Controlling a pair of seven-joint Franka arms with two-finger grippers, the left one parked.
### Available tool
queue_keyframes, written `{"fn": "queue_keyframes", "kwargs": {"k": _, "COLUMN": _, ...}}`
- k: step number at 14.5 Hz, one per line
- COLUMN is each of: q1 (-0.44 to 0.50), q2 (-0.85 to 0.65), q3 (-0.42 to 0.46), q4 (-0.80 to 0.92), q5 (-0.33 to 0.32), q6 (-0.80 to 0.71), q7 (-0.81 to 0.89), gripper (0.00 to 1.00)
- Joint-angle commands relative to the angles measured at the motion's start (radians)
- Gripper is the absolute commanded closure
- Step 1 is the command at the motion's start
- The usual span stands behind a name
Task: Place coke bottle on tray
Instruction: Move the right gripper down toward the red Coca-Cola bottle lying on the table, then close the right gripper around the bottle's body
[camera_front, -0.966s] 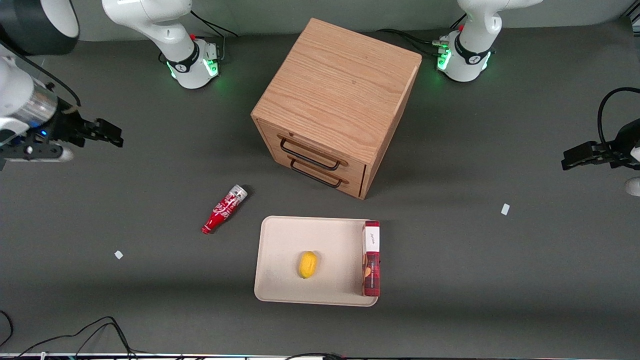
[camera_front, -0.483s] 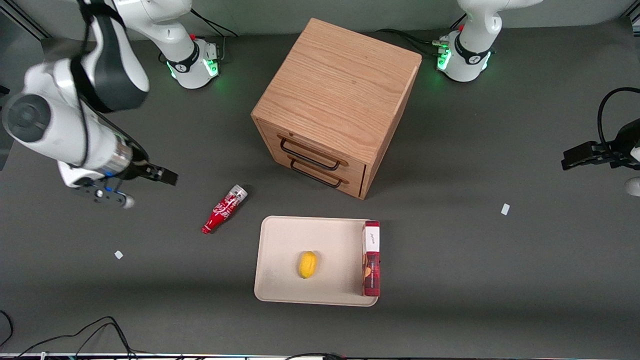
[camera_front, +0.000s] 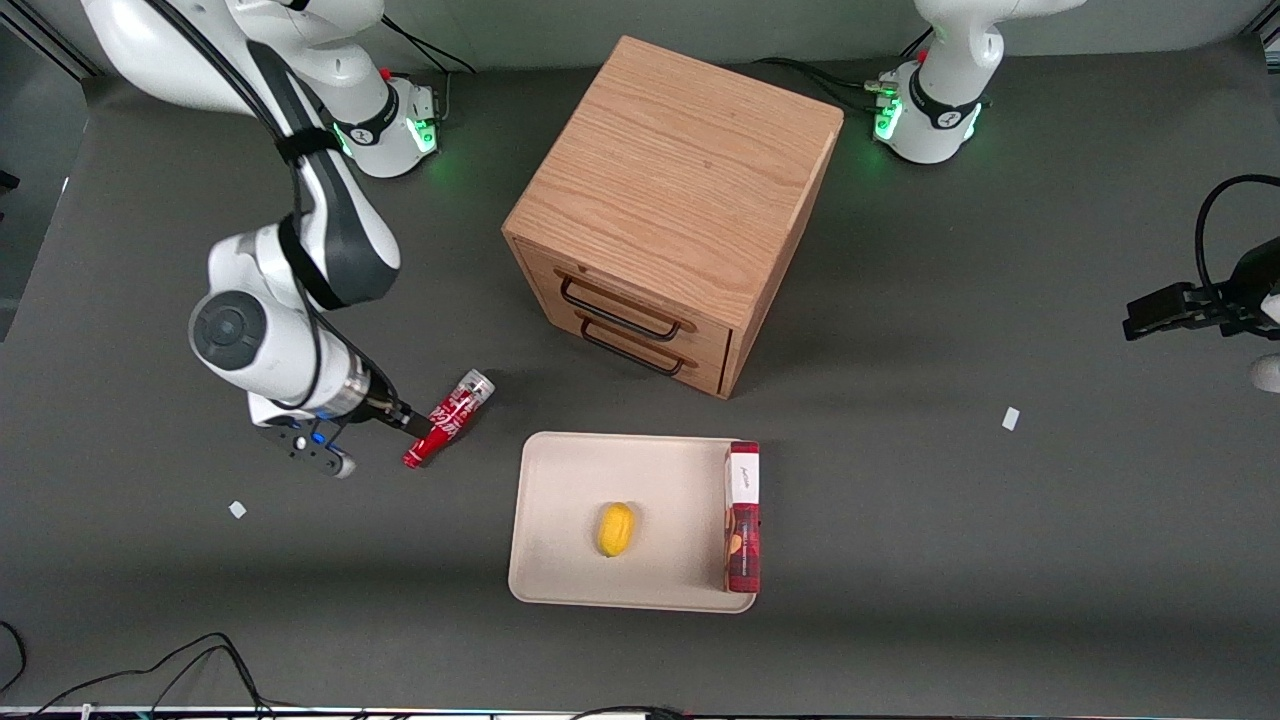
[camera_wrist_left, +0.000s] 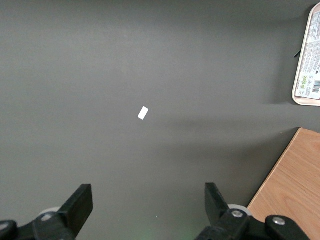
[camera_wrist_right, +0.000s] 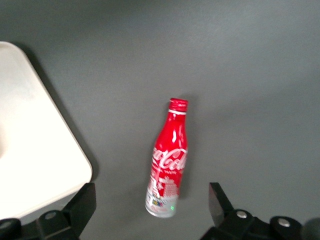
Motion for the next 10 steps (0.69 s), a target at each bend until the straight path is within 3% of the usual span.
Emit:
{"fn": "queue_keyframes", "kwargs": {"k": 1, "q1": 0.029, "q2": 0.064, "q3": -0.001, "q4": 0.016, "q5": -0.007, "q6": 0.036, "q7": 0.120, "gripper": 0.00}}
{"fn": "queue_keyframes", "kwargs": {"k": 10, "q1": 0.027, "q2": 0.115, "q3": -0.003, "q4": -0.155, "q5": -0.008, "q6": 0.218, "q7": 0.214, "gripper": 0.00}}
